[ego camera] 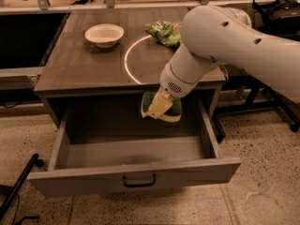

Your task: Place sponge into top drawer

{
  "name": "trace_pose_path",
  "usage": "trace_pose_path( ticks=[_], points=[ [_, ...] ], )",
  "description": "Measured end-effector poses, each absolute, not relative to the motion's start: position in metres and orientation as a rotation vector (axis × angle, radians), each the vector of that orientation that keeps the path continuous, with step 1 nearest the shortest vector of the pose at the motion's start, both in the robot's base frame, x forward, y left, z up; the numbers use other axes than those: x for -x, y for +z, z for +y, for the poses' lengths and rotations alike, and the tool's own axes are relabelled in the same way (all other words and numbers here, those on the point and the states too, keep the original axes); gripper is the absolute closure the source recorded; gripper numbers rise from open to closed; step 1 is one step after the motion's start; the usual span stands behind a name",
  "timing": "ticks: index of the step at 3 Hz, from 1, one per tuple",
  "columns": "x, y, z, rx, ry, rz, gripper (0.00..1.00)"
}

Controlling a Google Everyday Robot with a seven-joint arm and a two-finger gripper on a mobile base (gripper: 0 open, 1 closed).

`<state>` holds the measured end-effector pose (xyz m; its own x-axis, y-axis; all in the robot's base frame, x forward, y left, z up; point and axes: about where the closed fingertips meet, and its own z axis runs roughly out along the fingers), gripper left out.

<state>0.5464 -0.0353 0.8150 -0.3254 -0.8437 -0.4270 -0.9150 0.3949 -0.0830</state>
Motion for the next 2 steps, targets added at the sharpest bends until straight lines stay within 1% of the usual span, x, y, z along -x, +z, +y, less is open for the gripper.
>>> trace_pose_path(
  ticks=[2],
  points=[
    [-0.538,0.767,-0.029,1.380,0.288,2.289,1.00]
  ],
)
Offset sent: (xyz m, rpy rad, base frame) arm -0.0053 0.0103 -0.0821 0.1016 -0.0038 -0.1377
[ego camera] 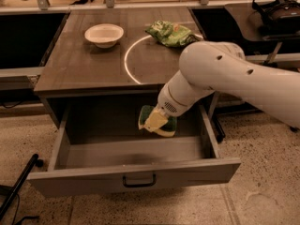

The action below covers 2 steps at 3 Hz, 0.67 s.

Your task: Place sponge into top drawer

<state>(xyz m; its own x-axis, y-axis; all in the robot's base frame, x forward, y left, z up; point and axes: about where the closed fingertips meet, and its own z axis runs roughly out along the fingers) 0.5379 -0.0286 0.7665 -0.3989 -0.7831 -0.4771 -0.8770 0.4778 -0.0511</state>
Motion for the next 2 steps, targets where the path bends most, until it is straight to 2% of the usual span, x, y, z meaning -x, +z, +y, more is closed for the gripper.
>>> trace_pose_path(
  ticks=[2],
  points=[
    [-0.553,0.721,-0.020,1.337,0.306,2.304,1.00]
  ],
)
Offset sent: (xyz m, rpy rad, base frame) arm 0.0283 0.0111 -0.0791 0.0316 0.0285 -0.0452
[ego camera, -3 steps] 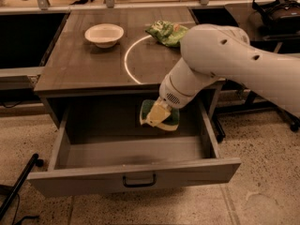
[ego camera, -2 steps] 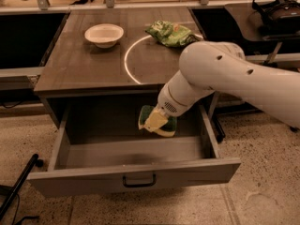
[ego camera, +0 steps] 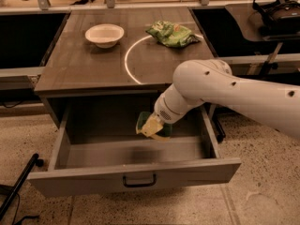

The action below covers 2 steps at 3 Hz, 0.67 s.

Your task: Place sponge into top drawer

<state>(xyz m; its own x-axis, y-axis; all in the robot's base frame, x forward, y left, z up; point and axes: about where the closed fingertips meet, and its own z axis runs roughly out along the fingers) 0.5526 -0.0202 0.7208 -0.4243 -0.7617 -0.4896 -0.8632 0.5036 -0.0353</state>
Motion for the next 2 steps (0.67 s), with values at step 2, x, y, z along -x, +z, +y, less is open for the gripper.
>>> trace_pose_path(
  ticks=[2],
  points=[
    [-0.566,0.674,-0.017,1.321,0.360,2.384,0.85]
  ],
)
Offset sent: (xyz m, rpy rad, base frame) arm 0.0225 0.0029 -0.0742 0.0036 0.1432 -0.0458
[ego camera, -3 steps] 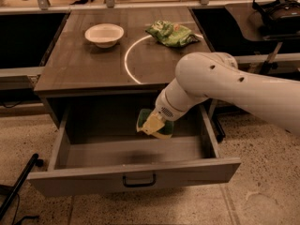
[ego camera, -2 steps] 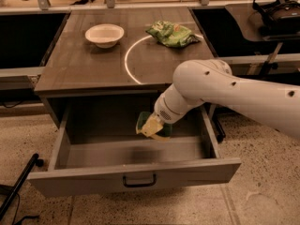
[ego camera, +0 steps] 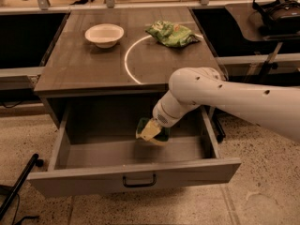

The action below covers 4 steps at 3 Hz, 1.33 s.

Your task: Place sponge into top drawer

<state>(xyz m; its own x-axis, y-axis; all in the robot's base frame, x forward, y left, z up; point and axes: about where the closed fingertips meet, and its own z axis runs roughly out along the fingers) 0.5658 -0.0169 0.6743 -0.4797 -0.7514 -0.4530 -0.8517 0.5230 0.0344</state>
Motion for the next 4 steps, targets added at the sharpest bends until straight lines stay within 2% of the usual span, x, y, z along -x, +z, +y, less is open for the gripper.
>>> trace_pose_path(
  ticks=[3,4],
  points=[
    [-0.571,0.659,-0.032,1.256,0.352,2.464,0.15],
    [-0.565,0.669,-0.043,1.231,0.331,2.471,0.00]
  ],
)
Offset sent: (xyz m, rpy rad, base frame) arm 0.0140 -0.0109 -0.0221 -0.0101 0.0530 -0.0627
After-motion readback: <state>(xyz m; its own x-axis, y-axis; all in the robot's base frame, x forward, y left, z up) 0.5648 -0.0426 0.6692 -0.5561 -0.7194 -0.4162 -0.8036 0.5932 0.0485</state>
